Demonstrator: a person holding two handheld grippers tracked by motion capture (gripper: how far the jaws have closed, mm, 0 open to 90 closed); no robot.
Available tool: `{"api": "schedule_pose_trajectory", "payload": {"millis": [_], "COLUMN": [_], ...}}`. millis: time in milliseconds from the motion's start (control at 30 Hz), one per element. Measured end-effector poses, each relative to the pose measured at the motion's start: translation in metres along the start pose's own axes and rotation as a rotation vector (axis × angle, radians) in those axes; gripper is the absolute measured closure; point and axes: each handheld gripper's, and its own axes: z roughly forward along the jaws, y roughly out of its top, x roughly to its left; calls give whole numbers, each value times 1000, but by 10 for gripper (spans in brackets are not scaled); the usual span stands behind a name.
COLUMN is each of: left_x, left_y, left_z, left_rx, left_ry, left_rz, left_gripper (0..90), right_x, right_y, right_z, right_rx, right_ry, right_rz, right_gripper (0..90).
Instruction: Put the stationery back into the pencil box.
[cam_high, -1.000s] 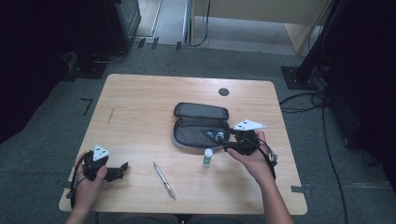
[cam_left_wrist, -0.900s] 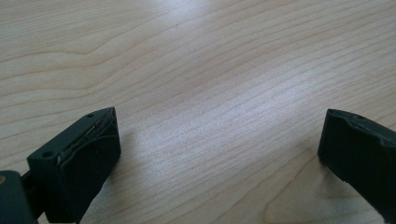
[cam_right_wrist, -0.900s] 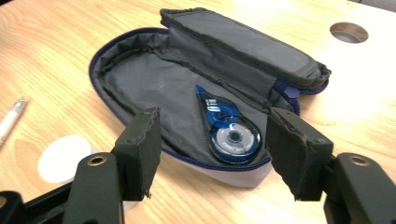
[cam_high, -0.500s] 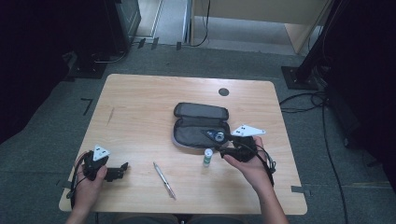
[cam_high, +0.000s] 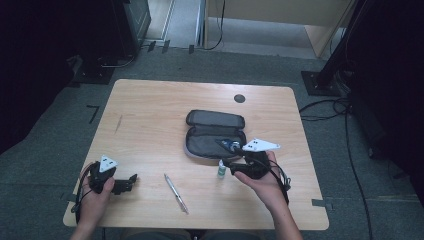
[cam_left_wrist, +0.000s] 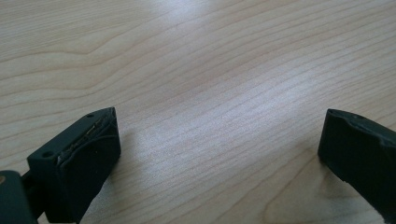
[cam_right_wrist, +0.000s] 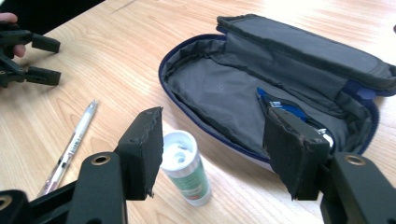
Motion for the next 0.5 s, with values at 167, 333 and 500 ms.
{"api": "schedule_pose_trajectory", "payload": {"millis": [167, 333, 500], "left_x": [0, 0, 0], "left_y": [0, 0, 0], "left_z": [0, 0, 0], "left_rx": [0, 0, 0], "left_ry": [1, 0, -2], "left_rz": [1, 0, -1], "left_gripper": [0, 0, 0], "right_x": [5, 8, 11], "right_y": [-3, -7, -11], "right_z": [3, 7, 12], "right_rx": [-3, 10, 21], "right_ry": [31, 35, 28], "right_rz": [15, 13, 9], "right_gripper": [388, 389, 391]}}
